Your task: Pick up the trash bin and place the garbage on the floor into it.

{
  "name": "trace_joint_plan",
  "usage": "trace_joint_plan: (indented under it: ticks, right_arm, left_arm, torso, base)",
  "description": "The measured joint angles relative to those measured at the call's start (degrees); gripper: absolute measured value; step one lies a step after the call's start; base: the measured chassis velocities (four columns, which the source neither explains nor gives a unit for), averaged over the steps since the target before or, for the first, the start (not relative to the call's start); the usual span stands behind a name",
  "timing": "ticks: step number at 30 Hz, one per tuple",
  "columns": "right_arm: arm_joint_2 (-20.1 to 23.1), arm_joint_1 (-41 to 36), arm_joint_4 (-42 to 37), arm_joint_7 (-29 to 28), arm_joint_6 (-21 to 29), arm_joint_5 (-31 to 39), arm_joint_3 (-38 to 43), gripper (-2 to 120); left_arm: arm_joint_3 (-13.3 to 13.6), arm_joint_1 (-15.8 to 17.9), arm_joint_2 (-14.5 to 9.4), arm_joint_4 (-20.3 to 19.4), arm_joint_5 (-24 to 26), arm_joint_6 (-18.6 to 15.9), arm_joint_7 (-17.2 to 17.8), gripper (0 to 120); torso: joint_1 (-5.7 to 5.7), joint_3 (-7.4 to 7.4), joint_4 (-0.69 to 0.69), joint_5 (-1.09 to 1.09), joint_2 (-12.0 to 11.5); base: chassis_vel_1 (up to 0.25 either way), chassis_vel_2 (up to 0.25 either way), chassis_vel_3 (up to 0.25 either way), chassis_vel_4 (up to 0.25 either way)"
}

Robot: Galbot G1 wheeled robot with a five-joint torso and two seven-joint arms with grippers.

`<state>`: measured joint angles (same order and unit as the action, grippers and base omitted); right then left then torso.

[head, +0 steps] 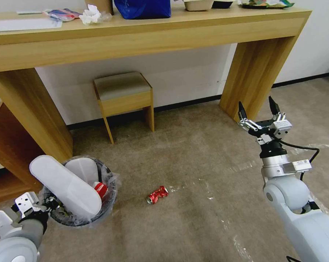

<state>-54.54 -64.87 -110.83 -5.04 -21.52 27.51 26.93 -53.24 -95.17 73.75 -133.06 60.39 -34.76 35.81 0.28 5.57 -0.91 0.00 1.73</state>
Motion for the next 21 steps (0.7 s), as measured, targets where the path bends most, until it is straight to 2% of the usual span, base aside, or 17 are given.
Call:
trace_joint_plan:
  ticks: [9, 21]
  right_arm:
    - [0.4, 0.6, 0.7, 0.2, -0.4, 0.3, -0.3, 99]
    - [0.4, 1.5, 1.5, 0.5, -0.7, 0.4, -1.4, 100]
  left_arm:
    - [0.6, 1.0, 0.0, 0.4, 1.9, 0.0, 1.1, 0]
    - [0.2, 1.3, -0.7, 1.3, 4.1, -0.8, 3.8, 0]
  torso:
    - [0.0, 0.01, -0.01, 0.0, 0.0]
    - [-0.01, 0.0, 0.0, 0.0, 0.0]
  base:
    - [-0.097, 0.089, 0.086, -0.091]
    - [-0.005, 0.007, 0.006, -0.01]
